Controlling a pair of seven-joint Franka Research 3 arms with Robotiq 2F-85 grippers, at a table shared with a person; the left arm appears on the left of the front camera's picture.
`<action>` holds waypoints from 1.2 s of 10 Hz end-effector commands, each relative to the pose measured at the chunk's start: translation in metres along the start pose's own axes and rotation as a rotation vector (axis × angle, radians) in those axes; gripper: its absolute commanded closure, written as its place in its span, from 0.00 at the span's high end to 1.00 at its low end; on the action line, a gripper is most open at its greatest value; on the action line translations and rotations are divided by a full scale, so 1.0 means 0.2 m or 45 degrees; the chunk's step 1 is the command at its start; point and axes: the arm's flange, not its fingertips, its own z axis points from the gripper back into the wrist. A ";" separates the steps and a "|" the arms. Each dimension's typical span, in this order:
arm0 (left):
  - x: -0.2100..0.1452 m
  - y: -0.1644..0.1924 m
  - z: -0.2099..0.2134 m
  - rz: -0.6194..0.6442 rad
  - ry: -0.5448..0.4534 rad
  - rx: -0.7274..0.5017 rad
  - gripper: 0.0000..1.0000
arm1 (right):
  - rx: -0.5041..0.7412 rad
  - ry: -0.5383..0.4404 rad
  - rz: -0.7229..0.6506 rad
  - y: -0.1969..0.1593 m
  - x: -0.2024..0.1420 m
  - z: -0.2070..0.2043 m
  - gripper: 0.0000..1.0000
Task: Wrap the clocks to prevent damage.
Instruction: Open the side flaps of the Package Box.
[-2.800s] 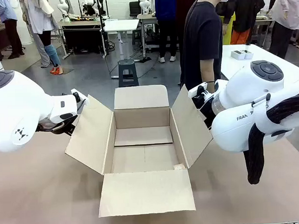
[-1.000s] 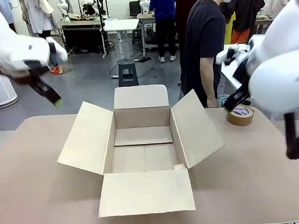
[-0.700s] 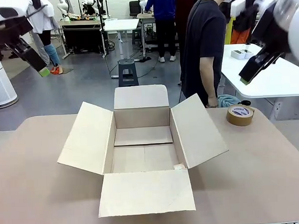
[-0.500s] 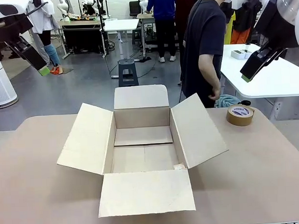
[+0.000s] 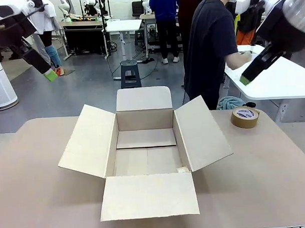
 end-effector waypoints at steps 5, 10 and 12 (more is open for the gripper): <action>-0.29 0.45 0.03 -0.417 -0.485 -0.623 1.00 | 0.539 -0.607 0.079 -0.48 -0.36 -0.10 1.00; -0.53 0.50 0.13 -0.314 -0.685 -0.530 1.00 | 0.454 -0.634 -0.081 -0.52 -0.50 -0.12 1.00; -0.52 0.56 0.11 -0.357 -0.643 -0.547 1.00 | 0.552 -0.662 -0.018 -0.57 -0.52 -0.15 1.00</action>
